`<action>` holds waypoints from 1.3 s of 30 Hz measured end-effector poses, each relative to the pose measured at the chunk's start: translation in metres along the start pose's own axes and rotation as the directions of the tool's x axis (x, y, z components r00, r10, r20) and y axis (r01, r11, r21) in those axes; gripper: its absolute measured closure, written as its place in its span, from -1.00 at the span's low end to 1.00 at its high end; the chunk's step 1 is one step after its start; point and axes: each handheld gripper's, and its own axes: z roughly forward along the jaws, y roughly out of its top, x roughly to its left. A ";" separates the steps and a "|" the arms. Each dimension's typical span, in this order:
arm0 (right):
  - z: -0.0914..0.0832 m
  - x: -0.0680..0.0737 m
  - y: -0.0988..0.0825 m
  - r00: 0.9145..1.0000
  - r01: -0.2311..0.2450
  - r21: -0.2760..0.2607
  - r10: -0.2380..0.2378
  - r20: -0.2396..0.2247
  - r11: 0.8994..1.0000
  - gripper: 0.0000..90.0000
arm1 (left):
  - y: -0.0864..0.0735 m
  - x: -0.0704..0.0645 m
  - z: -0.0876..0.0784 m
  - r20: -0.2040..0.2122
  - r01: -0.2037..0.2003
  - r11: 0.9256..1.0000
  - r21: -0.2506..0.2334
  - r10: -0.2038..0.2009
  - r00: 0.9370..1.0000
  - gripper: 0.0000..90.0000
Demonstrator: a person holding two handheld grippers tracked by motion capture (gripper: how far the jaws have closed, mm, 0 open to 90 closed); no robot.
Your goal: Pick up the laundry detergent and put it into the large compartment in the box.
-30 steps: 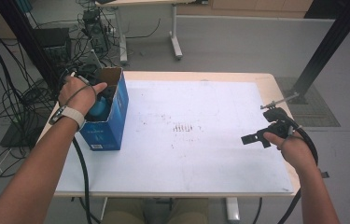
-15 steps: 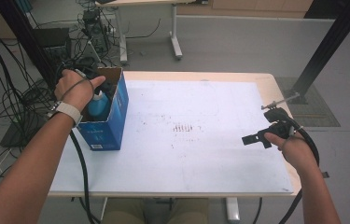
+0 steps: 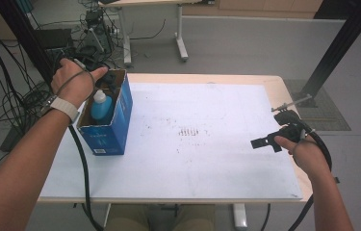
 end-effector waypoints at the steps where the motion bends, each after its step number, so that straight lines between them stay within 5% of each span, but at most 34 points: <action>1: 0.000 0.000 0.000 1.000 0.000 0.001 0.000 0.001 1.000 -0.78 | 0.000 -0.001 -0.003 0.000 -0.006 1.000 -0.008 0.006 1.000 -0.76; 14: -0.003 0.000 0.001 1.000 -0.003 -0.004 0.003 0.005 1.000 -0.78 | -0.001 -0.015 -0.058 0.026 -0.093 0.992 -0.084 0.095 0.995 -0.78; 23: -0.009 0.003 0.003 1.000 -0.004 -0.007 0.004 0.011 1.000 -0.78 | 0.004 -0.032 -0.082 0.029 -0.159 0.984 -0.078 0.161 0.986 -0.78; 35: -0.013 0.004 0.001 1.000 -0.005 -0.012 0.005 0.015 1.000 -0.78 | 0.016 -0.052 -0.085 0.080 -0.264 0.964 -0.044 0.266 0.961 -0.78; 38: -0.013 0.003 0.000 1.000 -0.008 -0.013 0.008 0.016 1.000 -0.78 | 0.020 -0.054 -0.082 0.119 -0.312 0.949 -0.042 0.315 0.942 -0.78; 39: -0.013 0.003 0.000 1.000 -0.008 -0.013 0.008 0.016 1.000 -0.78 | 0.020 -0.054 -0.082 0.119 -0.312 0.949 -0.042 0.315 0.942 -0.78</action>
